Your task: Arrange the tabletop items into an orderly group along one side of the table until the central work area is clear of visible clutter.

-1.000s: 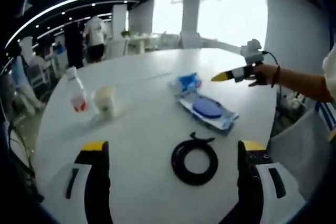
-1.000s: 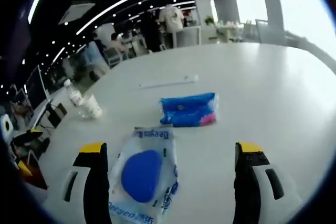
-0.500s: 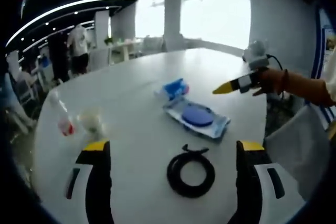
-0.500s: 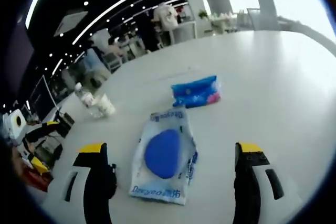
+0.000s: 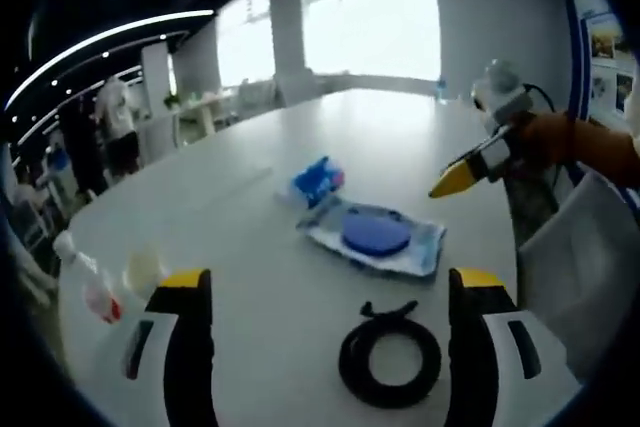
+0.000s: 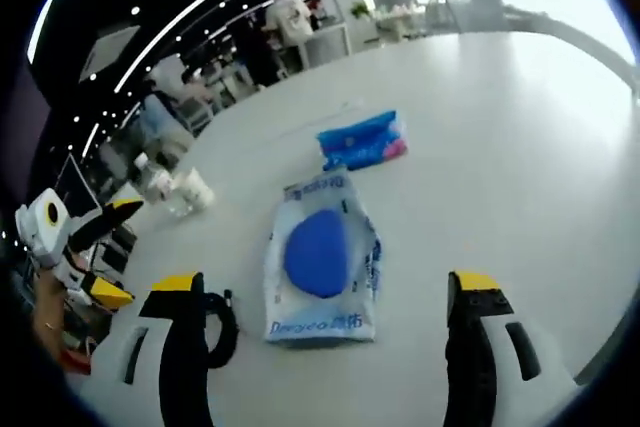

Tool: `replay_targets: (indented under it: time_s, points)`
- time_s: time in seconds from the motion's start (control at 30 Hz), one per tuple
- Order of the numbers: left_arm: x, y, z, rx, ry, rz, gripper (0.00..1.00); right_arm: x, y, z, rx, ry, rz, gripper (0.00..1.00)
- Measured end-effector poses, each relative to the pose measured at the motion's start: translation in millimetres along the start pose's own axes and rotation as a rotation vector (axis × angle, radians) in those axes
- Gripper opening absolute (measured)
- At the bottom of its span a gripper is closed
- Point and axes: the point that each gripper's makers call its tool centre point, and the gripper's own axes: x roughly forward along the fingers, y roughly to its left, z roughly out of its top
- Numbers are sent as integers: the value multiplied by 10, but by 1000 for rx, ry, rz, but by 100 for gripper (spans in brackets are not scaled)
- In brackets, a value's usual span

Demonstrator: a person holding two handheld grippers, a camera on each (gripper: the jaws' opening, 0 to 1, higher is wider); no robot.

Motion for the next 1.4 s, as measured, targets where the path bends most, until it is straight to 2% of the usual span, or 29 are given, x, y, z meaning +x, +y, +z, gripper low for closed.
replay_targets:
  time_s: [0.13,0.27,0.3,0.5,0.6,0.67,0.73,0.8,0.87,0.97,1.1,1.23,1.4]
  points:
    - [166,-8,-8,18,11,-25,95,17,24,-108,22,23,-12,99]
    - [320,49,-13,23,21,-29,95,50,41,-215,23,38,-71,99]
    - [349,55,-1,22,18,-33,96,67,59,-274,34,62,-78,98]
    - [593,153,84,25,0,-47,96,143,135,-441,110,110,-97,97]
    - [716,189,101,17,1,-57,95,202,184,-515,108,146,-89,91]
    - [811,210,111,18,-1,-63,95,236,214,-528,129,146,-77,88]
    - [893,240,112,16,4,-61,94,258,230,-553,137,156,-81,89]
    - [978,253,118,7,2,-66,94,260,274,-579,141,174,-65,84]
    - [1077,327,143,20,-25,-39,91,274,279,-594,158,174,-65,81]
    - [1186,343,71,43,-1,-51,90,279,276,-623,170,181,-73,82]
    - [1341,341,19,71,25,-78,89,301,340,-648,187,182,-42,78]
    - [1477,335,-22,84,45,-107,89,316,342,-659,180,187,-43,76]
    - [1655,297,-32,56,54,-166,86,318,253,-676,260,179,-61,69]
